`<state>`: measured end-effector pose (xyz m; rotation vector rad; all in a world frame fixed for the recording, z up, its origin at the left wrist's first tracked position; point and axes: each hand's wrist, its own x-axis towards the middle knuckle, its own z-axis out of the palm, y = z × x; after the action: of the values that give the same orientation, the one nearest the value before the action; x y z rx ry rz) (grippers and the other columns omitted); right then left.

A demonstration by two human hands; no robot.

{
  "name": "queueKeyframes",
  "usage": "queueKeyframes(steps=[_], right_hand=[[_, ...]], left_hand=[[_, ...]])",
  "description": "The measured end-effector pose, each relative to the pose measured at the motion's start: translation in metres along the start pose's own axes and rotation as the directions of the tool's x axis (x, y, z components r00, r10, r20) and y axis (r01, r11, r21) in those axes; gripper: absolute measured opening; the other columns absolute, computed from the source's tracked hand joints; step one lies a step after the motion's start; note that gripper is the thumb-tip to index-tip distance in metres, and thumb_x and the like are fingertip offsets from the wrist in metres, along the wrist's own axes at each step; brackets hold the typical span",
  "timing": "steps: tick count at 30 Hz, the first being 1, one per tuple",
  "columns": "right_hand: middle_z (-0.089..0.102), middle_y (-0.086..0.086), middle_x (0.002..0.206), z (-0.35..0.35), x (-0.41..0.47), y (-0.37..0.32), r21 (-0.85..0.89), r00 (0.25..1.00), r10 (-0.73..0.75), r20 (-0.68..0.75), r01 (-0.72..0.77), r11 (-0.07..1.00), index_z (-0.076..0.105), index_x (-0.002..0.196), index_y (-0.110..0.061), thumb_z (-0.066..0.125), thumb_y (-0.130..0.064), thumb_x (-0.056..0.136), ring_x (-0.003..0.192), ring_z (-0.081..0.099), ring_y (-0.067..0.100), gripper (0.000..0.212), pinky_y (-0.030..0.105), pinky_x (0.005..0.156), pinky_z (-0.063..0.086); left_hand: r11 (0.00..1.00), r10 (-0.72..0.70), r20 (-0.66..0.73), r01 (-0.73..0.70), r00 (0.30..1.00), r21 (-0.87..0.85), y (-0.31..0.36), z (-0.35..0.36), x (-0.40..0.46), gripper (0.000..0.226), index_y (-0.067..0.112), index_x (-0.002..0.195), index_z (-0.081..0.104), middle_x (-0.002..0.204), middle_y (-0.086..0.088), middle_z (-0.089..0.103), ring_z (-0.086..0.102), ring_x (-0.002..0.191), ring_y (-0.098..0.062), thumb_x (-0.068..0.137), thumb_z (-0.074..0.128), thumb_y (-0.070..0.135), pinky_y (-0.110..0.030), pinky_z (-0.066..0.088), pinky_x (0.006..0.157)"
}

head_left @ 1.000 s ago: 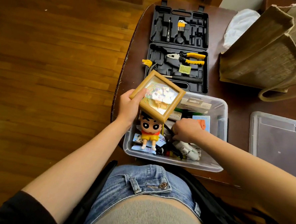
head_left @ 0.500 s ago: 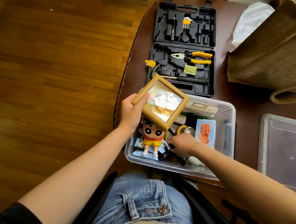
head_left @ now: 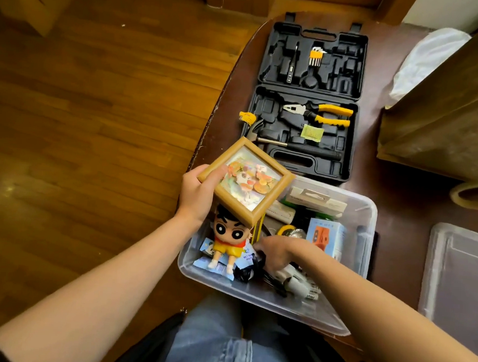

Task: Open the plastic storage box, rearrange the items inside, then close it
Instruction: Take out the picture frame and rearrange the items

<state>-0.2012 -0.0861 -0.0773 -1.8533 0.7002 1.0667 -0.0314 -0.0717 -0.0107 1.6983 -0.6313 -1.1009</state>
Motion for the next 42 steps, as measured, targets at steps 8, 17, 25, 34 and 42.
queueKeyframes(steps=[8, 17, 25, 34, 42], right_hand=[[0.055, 0.008, 0.096, 0.009, -0.003, -0.004, -0.127, 0.995, -0.037, -0.088, 0.026, 0.992, 0.058, 0.106, -0.007, 0.052, -0.010, 0.086, 0.085, 0.051, 0.024, 0.021, 0.032, 0.068, 0.043], [0.065, 0.011, 0.108, 0.004, -0.025, 0.008, 0.090, 0.979, -0.198, -0.053, 0.202, 0.975, 0.061, 0.107, -0.006, 0.058, -0.003, 0.088, 0.096, 0.058, 0.026, 0.020, 0.035, 0.083, 0.048], [0.056, 0.011, 0.117, 0.002, -0.022, -0.003, 0.189, 0.979, -0.122, -0.164, 0.152, 0.970, 0.039, 0.133, -0.009, 0.040, 0.007, 0.082, 0.104, 0.053, 0.029, 0.053, 0.035, 0.082, 0.049], [0.060, 0.015, 0.108, 0.013, 0.005, -0.009, 0.234, 0.936, 0.020, -0.353, 0.067, 0.970, 0.028, 0.141, -0.012, 0.042, -0.013, 0.092, 0.092, 0.054, 0.031, 0.051, 0.032, 0.069, 0.038], [0.064, 0.015, 0.100, 0.025, 0.020, -0.024, 0.144, 0.777, 0.206, -0.596, -0.148, 0.978, 0.056, 0.098, -0.007, 0.044, -0.009, 0.087, 0.094, 0.060, 0.035, 0.016, 0.031, 0.061, 0.034]], left_hand=[[1.000, 0.014, -0.048, -0.015, 0.999, -0.010, -0.002, 0.003, -0.001, 0.009, 0.016, 0.084, 0.068, 0.083, -0.001, 0.071, 0.067, 0.077, -0.009, 0.089, 0.063, 0.019, -0.019, 0.052, 0.061], [0.999, 0.013, -0.066, -0.016, 0.998, -0.051, -0.002, 0.003, -0.001, 0.008, 0.015, 0.086, 0.069, 0.083, -0.002, 0.071, 0.068, 0.076, -0.009, 0.089, 0.063, 0.019, -0.019, 0.053, 0.061], [0.997, -0.005, -0.066, 0.000, 0.998, -0.079, -0.002, 0.004, -0.001, 0.008, 0.015, 0.084, 0.070, 0.082, -0.002, 0.072, 0.068, 0.076, -0.011, 0.088, 0.064, 0.020, -0.021, 0.052, 0.060], [0.997, 0.006, -0.046, -0.010, 0.999, -0.076, -0.001, 0.002, -0.002, 0.011, 0.015, 0.080, 0.069, 0.079, -0.002, 0.072, 0.068, 0.075, -0.013, 0.089, 0.064, 0.019, -0.023, 0.054, 0.061], [0.996, 0.015, -0.037, -0.018, 0.999, -0.088, -0.001, 0.000, -0.003, 0.012, 0.014, 0.079, 0.068, 0.079, -0.003, 0.072, 0.068, 0.075, -0.014, 0.090, 0.063, 0.017, -0.026, 0.054, 0.062]])
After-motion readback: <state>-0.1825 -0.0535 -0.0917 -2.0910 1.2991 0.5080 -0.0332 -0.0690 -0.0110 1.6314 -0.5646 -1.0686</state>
